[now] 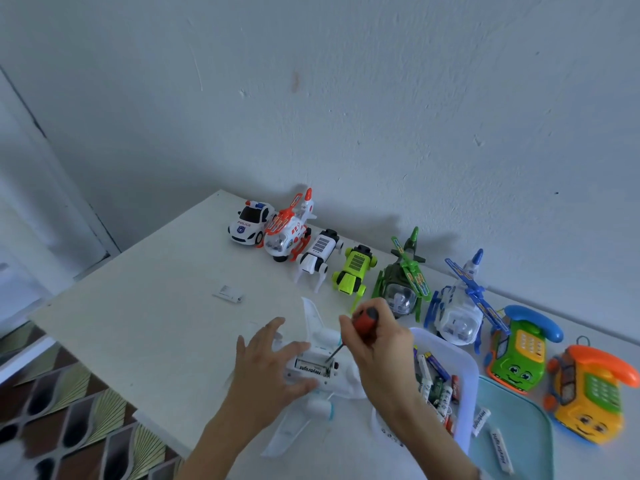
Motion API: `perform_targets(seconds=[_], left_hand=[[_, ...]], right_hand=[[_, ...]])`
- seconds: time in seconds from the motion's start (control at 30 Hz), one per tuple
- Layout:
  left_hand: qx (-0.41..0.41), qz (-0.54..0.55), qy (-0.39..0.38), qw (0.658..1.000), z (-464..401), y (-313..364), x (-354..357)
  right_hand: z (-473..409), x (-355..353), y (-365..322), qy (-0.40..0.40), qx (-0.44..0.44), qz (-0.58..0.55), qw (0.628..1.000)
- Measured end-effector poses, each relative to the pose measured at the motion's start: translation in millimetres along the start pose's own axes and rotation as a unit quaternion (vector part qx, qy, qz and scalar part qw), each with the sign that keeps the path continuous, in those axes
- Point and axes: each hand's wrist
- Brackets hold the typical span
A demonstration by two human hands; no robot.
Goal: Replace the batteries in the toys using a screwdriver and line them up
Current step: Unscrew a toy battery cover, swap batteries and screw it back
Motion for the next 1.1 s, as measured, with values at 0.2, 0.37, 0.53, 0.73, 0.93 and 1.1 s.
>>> perform_targets(seconds=[0.2,0.37,0.53,0.73,0.93,1.1], left_hand=[[0.066,-0.115,0.066,0.989,-3,0,5],[0.056,-0.082,0.084,0.991,-1,1,8],[0.04,-0.074,0.074,0.994,0,2,7],[0.05,-0.07,0.073,0.994,-3,-3,9],[0.054,-0.052,0.055,0.996,-4,-6,10],[0.067,-0.064,0.056,0.994,-1,2,8]], right_hand=[[-7,12,18,-0.057,-0.02,0.05,0.997],[-11,19,23,-0.069,-0.015,0.067,0.995],[-4,18,31,-0.005,0.041,0.041,0.998],[8,14,35,0.133,0.124,-0.043,0.982],[10,3,44,0.216,0.227,-0.12,0.942],[16,3,48,0.261,0.267,-0.152,0.915]])
Point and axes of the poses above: each hand's wrist, its own z-axis away from the middle knuckle, its own x-axis out of the palm, y = z × x, and after that the axes turned 5 degrees about -x, right-handed
